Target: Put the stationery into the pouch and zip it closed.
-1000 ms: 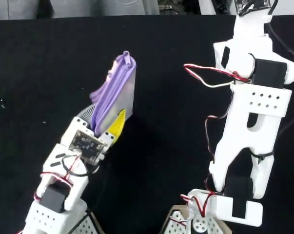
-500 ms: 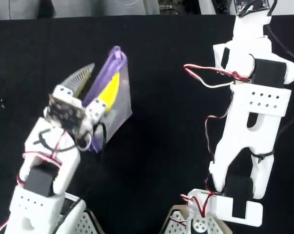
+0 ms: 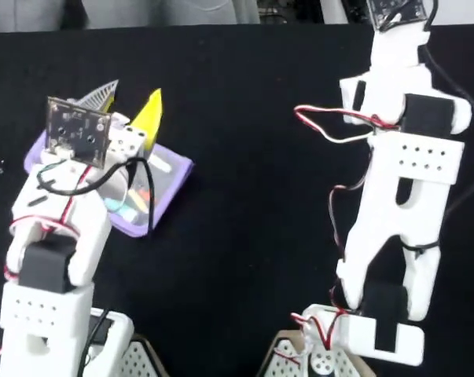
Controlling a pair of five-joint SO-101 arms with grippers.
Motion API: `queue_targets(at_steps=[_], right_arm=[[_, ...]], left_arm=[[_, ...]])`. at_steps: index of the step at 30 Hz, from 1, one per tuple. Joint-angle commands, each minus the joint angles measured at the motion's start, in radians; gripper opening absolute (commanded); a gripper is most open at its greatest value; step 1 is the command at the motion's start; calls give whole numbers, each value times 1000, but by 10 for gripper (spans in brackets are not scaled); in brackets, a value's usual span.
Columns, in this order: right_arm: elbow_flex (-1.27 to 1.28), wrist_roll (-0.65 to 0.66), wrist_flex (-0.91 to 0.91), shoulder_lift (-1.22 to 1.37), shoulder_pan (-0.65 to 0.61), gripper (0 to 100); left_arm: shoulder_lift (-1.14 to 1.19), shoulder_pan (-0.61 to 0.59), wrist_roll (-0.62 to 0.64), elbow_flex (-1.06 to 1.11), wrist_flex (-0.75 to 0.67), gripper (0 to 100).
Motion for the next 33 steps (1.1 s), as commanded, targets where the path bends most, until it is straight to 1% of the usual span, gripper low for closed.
queue_targets(at_steps=[1, 4, 6, 8, 12, 18, 23, 29, 33], right_arm=[[21, -8, -35, -48, -17, 250], [35, -8, -29, -50, -17, 247], [35, -9, -26, -50, -17, 208], [35, -9, -14, -61, -17, 139], [35, -9, 43, -114, -23, 14], [48, -9, 147, -240, -23, 34], [182, -9, 146, -397, -23, 34], [481, -9, 54, -648, -23, 34], [734, -9, -44, -843, -23, 36]], left_arm=[[-87, -44, 11, 22, 40, 177], [-173, -82, 6, 77, 77, 91], [-238, -113, 5, 111, 106, 25], [-308, -133, 8, 143, 137, 43], [-465, -162, 5, 231, 203, 46], [-736, -176, 3, 410, 301, 46], [-709, -171, 3, 403, 414, 46], [-717, -170, 9, 438, 594, 46], [-717, -176, 9, 553, 617, 46]])
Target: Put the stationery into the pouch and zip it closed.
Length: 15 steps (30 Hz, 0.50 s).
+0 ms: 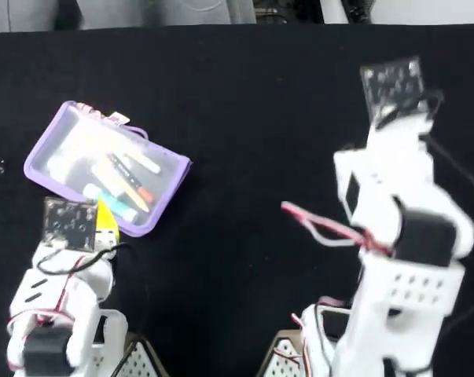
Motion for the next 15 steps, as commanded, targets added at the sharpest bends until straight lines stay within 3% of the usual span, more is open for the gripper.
queue_targets(at_steps=[1, 9, 15], right_arm=[[202, -9, -91, -196, -17, 36], [533, 5, -127, -613, -12, 39], [750, 69, -180, -854, -32, 39]], left_arm=[[-3, -8, 8, 74, 14, 46], [-3, -8, 26, 113, 95, 46], [-2, -10, 273, 148, 181, 46]])
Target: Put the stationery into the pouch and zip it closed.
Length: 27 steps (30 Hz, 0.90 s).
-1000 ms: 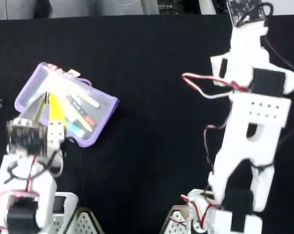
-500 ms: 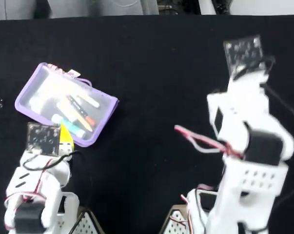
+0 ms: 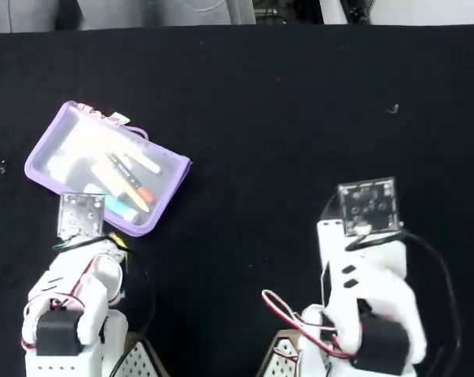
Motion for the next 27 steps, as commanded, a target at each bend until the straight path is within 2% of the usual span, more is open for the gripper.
queue_targets(at_steps=[1, 6, 11, 17, 22, 24, 27], right_arm=[[111, 34, -40, -124, -31, 40], [245, 6, -35, -291, -25, 39], [292, -20, -34, -283, -23, 39], [424, -17, -37, -289, -23, 39], [576, -12, -38, -289, -23, 39], [625, -12, -38, -289, -23, 39], [697, -12, -31, -288, -23, 39]], left_arm=[[-3, -10, 146, -12, 17, 46], [-3, -65, 153, -10, 15, 46], [-3, -143, 153, -8, 12, 46], [-3, -151, 135, -1, 3, 50], [-3, -151, 46, 166, -71, 47], [-2, -157, 43, 243, -143, 47], [-3, -174, 37, 334, -164, 47]])
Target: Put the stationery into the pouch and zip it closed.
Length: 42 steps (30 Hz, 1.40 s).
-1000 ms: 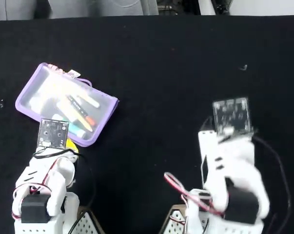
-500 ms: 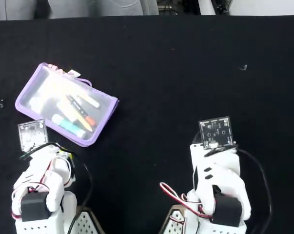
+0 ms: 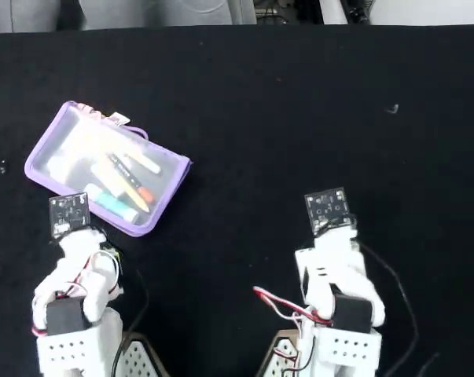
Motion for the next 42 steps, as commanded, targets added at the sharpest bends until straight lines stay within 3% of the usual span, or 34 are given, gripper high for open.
queue_targets(at_steps=[1, 42], right_arm=[[31, -2, -6, -88, -8, 38], [31, -2, 46, -90, -8, 37]], left_arm=[[-9, -16, -17, 81, -41, 47], [-8, -24, -9, 114, -57, 47]])
